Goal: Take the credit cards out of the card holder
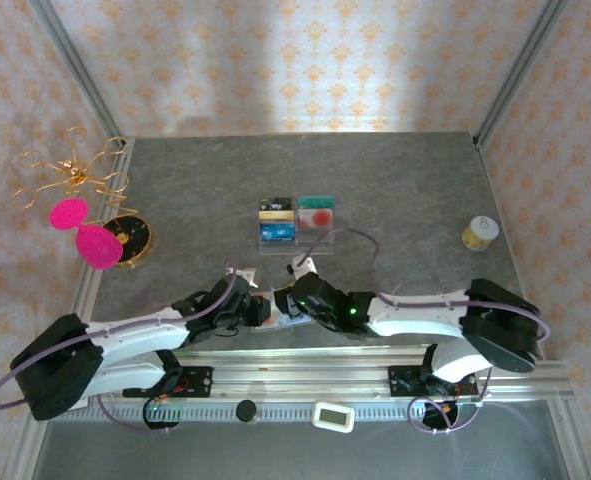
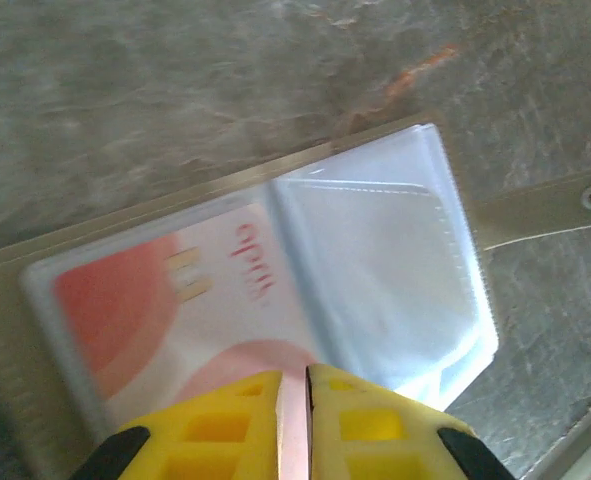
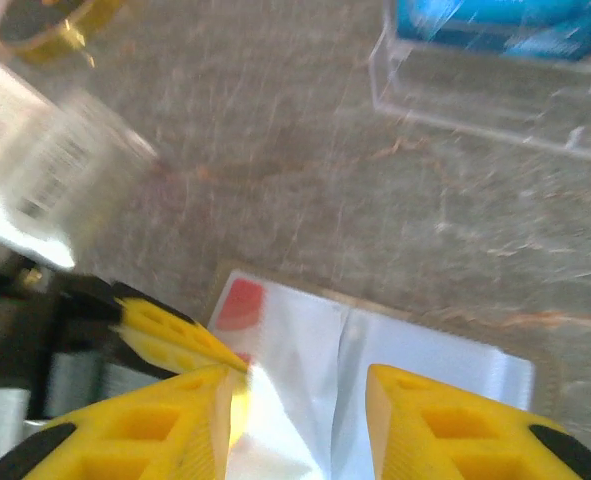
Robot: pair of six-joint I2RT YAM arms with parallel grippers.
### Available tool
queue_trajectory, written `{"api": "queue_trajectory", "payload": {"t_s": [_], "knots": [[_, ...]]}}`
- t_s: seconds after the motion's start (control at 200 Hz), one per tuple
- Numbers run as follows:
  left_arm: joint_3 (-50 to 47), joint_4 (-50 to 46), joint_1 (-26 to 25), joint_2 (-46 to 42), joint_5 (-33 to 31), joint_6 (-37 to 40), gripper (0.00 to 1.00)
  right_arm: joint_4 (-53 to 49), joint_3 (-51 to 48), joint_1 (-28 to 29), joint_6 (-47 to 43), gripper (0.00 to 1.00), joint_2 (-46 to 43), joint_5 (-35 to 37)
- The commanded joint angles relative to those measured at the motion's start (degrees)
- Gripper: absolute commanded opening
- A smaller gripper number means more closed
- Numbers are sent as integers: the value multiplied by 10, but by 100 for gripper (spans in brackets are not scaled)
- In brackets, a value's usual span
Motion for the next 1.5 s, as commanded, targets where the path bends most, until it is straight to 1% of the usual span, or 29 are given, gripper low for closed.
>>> {"api": "queue_trajectory", "payload": {"t_s": [0.0, 0.075, 0.145, 0.25, 0.3, 0.34, 0.385, 0.486, 0.541, 0.581, 0.616, 0.681, 0.751, 0.861, 0.916, 0.941, 0.986, 1.086, 1.186, 1.367, 1.497], "knots": [[38, 39, -20, 38, 30, 13, 17, -16, -25, -2, 28, 38, -51, 73], [65, 52, -42, 68, 43, 13, 20, -28, -40, -2, 44, 38, -75, 98], [91, 49, -59, 98, 48, 22, 21, -31, -53, -2, 48, 38, -97, 104], [112, 53, -63, 149, 74, 27, 20, -46, -57, -3, 52, 38, -114, 116], [121, 46, -63, 162, 72, 27, 18, -51, -57, -4, 53, 38, -118, 119], [123, 41, -63, 155, 60, 24, 18, -54, -57, -4, 52, 38, -121, 117], [115, 41, -64, 125, 44, 16, 18, -53, -56, -4, 51, 38, -121, 110], [89, 12, -55, 33, -20, -1, 26, -49, -56, -16, 48, 34, -121, 79], [69, -9, -41, -21, -46, -11, 29, -34, -59, -34, 50, 32, -121, 38], [49, -24, -26, -58, -59, -18, 28, -11, -64, -55, 45, 30, -117, -23], [30, -31, -9, -85, -60, -21, 26, 9, -63, -72, 41, 27, -109, -76], [0, -48, 27, -117, -47, -19, 16, 19, -45, -93, 31, 25, -78, -163], [-16, -60, 44, -125, -42, -11, 10, 6, -2, -97, 18, 24, -29, -230], [-21, -52, 46, -107, -36, 2, 9, -3, 48, -96, 10, 24, 47, -341], [-22, -47, 46, -96, -40, 6, 9, -7, 63, -96, 13, 24, 78, -370], [-22, -45, 47, -92, -43, 9, 8, -9, 67, -96, 14, 25, 88, -375], [-22, -45, 48, -84, -49, 12, 5, -14, 74, -96, 13, 26, 106, -376], [-24, -50, 50, -63, -63, 24, 0, -14, 81, -96, 14, 28, 131, -374], [-29, -55, 50, -46, -67, 28, 0, -9, 85, -96, 25, 28, 149, -369], [-45, -46, 51, -43, -64, 27, 0, -15, 88, -96, 27, 27, 177, -357], [-54, -40, 50, -34, -60, 26, 0, -29, 92, -96, 34, 26, 182, -330]]}}
